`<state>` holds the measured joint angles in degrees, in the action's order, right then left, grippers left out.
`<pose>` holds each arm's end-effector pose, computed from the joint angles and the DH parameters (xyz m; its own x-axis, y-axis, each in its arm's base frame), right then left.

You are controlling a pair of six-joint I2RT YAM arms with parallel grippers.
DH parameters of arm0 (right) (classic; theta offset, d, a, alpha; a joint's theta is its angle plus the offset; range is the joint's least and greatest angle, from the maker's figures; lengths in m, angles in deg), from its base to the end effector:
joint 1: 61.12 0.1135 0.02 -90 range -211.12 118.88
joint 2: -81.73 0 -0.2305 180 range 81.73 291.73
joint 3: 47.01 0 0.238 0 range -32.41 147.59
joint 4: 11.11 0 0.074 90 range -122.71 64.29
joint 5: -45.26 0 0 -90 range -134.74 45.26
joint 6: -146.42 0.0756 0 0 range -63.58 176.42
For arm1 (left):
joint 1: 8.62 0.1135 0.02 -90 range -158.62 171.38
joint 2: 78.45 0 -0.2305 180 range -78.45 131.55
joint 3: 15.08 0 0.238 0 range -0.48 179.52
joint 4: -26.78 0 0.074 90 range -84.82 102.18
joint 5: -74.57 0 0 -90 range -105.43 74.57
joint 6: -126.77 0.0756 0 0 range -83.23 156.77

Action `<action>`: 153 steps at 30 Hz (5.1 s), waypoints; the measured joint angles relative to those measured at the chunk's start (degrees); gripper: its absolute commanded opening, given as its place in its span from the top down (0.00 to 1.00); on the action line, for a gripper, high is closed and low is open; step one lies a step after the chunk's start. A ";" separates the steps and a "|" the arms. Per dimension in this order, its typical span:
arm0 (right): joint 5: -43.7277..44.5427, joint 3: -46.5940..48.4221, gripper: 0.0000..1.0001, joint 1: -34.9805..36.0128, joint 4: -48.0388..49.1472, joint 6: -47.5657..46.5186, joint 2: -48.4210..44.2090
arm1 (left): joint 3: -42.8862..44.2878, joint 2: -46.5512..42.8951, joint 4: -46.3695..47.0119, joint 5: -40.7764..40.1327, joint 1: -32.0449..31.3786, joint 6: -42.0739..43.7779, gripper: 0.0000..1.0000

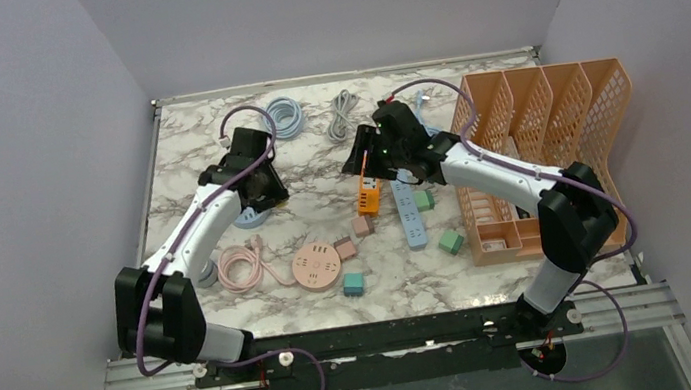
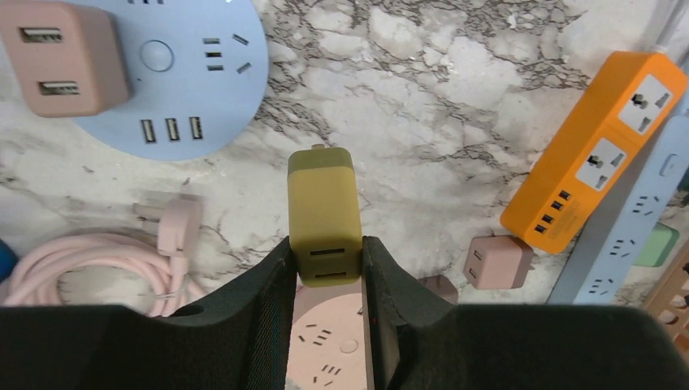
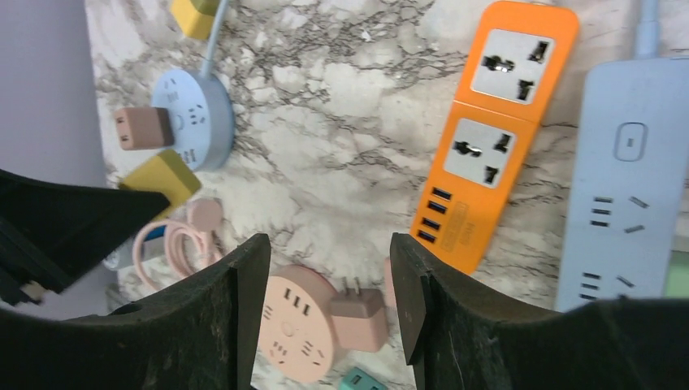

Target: Insert the plug

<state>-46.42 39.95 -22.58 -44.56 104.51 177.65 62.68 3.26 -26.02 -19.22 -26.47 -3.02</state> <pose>0.3031 0.2443 0.2048 -0.8284 0.2911 -0.4785 -0.0347 0.8259 0.5627 0.2929 -0.0891 0.2002 -0.7853 -0.4180 -0.4567 -0.3009 0.9024 -0.3084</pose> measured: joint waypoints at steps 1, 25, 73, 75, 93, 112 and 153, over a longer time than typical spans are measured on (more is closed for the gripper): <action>0.55 -0.76 0.44 0.00 -0.07 -1.01 -0.46 | 1.20 0.83 -1.40 0.35 0.79 0.96 1.00; 8.92 -1.70 0.45 0.00 -0.59 -16.46 -4.74 | 26.03 25.24 -20.04 3.82 10.62 18.75 1.00; 11.58 -1.70 0.46 0.00 -0.61 -17.77 -4.74 | 29.38 33.64 -20.41 5.38 14.21 15.67 1.00; 11.58 -1.70 0.46 0.00 -0.61 -17.77 -4.74 | 29.31 34.12 -20.20 4.61 13.86 15.47 1.00; 11.69 -1.92 0.42 0.00 -0.63 -17.81 -4.74 | 29.73 34.29 -19.45 2.54 12.96 15.32 0.54; 14.34 -1.88 0.37 0.00 -5.57 -18.45 -5.14 | 29.22 19.34 -17.16 6.49 13.20 17.79 0.44; 27.02 -12.33 0.32 -3.23 -18.29 -5.51 -0.31 | -18.53 -18.97 23.21 18.99 2.56 13.18 0.41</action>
<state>-19.40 27.62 -25.81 -62.85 99.00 177.35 44.14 -15.71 -2.80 -0.23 -23.91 10.16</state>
